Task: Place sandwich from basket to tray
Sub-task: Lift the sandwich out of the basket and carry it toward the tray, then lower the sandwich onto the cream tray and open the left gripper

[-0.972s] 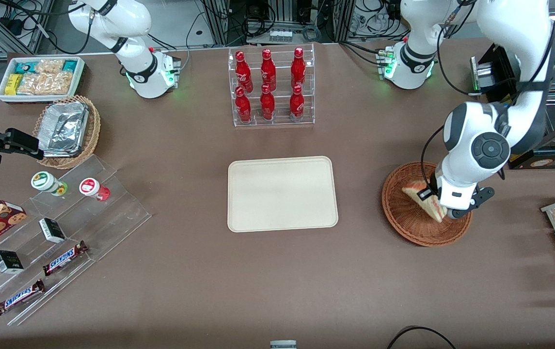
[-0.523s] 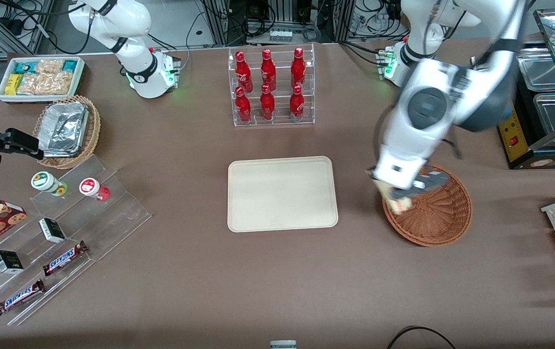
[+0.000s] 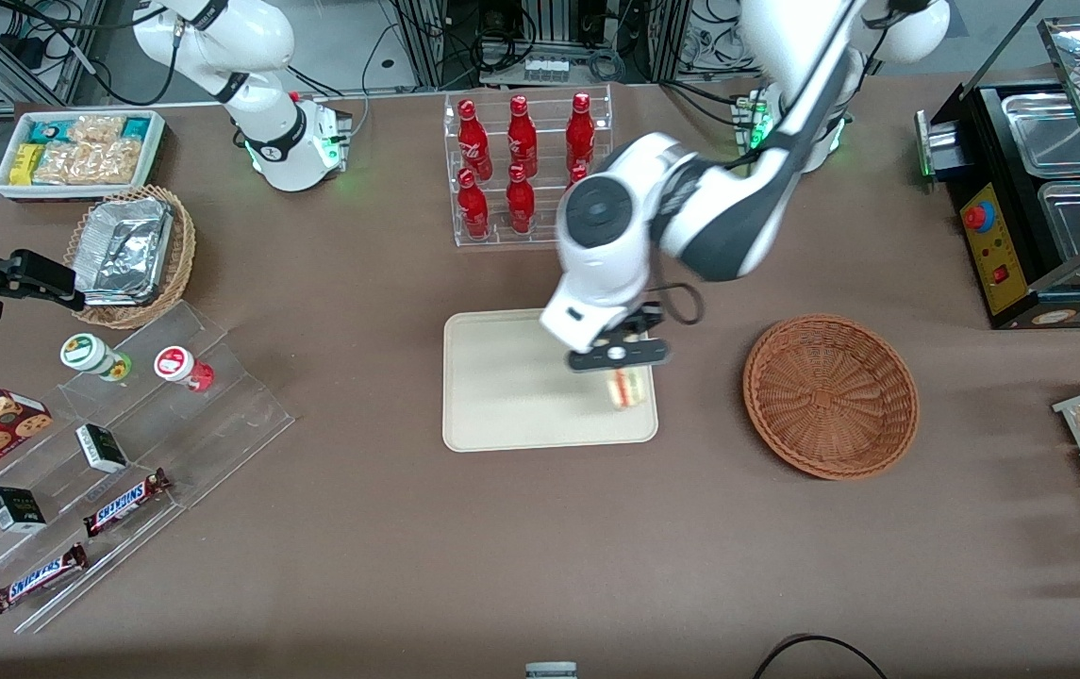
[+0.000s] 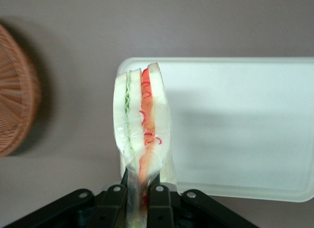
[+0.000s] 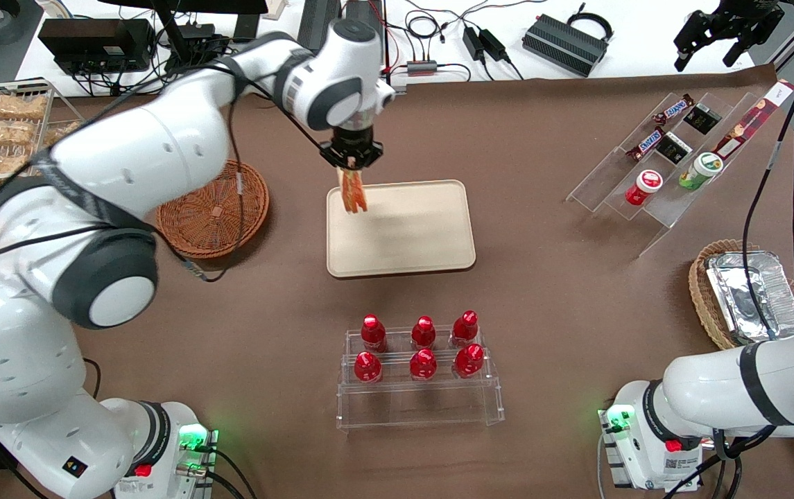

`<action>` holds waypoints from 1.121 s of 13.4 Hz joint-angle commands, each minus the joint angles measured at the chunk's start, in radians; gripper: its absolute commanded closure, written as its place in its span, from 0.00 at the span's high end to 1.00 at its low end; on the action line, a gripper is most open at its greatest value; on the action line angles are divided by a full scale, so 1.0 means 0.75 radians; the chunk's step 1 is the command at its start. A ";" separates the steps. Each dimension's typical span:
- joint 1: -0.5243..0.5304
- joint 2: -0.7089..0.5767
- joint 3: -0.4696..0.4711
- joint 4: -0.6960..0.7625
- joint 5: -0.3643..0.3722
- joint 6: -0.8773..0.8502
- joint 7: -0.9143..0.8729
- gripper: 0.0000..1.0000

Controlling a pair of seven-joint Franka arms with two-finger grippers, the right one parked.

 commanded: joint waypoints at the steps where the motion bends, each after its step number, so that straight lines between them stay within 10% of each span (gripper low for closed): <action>1: -0.079 0.132 0.014 0.108 -0.008 0.049 0.002 0.00; 12: -0.196 0.355 0.000 0.078 0.006 0.306 -0.017 0.00; 13: -0.212 0.361 0.000 0.078 0.006 0.306 -0.019 0.11; 15: -0.214 0.359 0.002 0.080 0.010 0.304 -0.015 0.96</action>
